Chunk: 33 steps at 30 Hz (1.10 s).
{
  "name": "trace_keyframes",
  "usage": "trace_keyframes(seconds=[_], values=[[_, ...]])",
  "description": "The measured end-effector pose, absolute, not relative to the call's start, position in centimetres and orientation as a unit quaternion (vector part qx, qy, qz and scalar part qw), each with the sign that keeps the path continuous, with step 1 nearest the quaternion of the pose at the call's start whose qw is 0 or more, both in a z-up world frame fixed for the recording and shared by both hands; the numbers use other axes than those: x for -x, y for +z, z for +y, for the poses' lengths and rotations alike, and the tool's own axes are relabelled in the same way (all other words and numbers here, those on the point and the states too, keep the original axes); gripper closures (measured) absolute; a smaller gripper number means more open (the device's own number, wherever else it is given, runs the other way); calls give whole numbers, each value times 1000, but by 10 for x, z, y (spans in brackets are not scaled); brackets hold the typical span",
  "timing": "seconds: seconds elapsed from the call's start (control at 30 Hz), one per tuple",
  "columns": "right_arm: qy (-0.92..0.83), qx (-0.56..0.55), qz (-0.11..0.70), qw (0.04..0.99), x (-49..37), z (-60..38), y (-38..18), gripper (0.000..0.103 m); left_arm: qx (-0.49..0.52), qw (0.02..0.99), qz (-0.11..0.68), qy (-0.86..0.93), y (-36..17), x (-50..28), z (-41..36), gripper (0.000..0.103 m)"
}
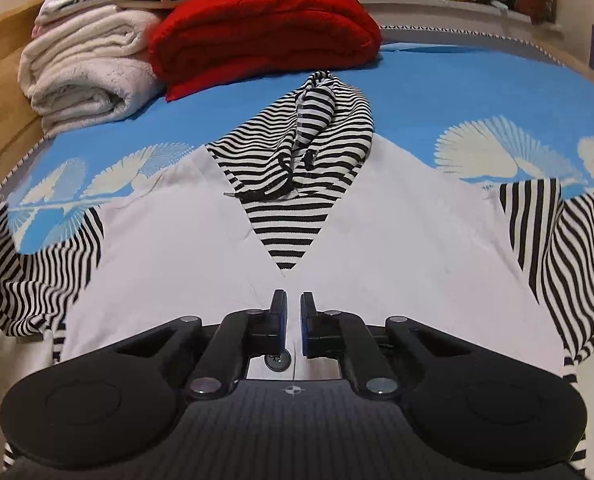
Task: Fold small clothes
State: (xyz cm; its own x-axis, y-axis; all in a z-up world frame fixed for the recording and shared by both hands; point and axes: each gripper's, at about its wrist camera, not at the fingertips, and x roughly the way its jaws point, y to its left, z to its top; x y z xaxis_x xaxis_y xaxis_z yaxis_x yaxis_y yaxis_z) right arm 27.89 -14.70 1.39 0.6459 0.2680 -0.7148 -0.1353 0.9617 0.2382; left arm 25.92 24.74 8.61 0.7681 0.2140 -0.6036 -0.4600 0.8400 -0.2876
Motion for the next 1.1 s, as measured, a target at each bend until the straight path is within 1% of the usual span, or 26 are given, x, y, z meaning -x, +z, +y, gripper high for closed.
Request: trace_keyframes(seconds=[0.07,0.13,0.2,0.3,0.33,0.37,0.4,0.43,0.53,0.67,0.77,0.9,0.97,1.0,1.03,1.07,1.1], values=[[109,-90,405,903,-277,-154,15,96,219,919,299,139,75,-266,208,93],[102,-93,406,903,-276,-161,15,96,228,910,333,92,62,-282,170,93],[89,-96,409,903,-275,-170,14,96,238,910,337,39,59,-299,132,93],[74,-120,413,900,-276,-189,11,96,218,917,331,-38,63,-314,76,92],[70,-125,413,900,-276,-194,11,96,227,909,340,-78,61,-318,60,89],[66,-129,412,900,-277,-199,10,95,240,896,356,-114,56,-321,48,77],[62,-133,412,899,-279,-202,9,95,250,880,376,-145,49,-326,39,72],[58,-141,412,898,-280,-206,8,95,252,877,381,-149,46,-327,35,69],[51,-169,416,892,-287,-214,6,95,247,888,373,-103,47,-328,47,69],[46,-192,428,882,-298,-214,-2,82,250,895,369,-29,46,-330,84,69],[42,-186,450,873,-310,-208,-15,78,230,896,380,29,45,-332,105,69],[41,-193,473,859,-326,-199,-39,76,253,888,379,63,48,-327,137,69],[40,-188,480,856,-330,-193,-48,76,249,890,376,70,51,-328,144,69],[41,-179,481,857,-331,-189,-50,80,245,890,376,76,52,-325,146,69],[44,-168,477,861,-330,-184,-49,88,243,890,377,81,53,-326,150,69],[51,-154,470,868,-329,-179,-45,103,242,890,377,85,54,-324,159,69],[57,-146,452,878,-327,-176,-37,103,242,889,377,89,54,-325,162,69]])
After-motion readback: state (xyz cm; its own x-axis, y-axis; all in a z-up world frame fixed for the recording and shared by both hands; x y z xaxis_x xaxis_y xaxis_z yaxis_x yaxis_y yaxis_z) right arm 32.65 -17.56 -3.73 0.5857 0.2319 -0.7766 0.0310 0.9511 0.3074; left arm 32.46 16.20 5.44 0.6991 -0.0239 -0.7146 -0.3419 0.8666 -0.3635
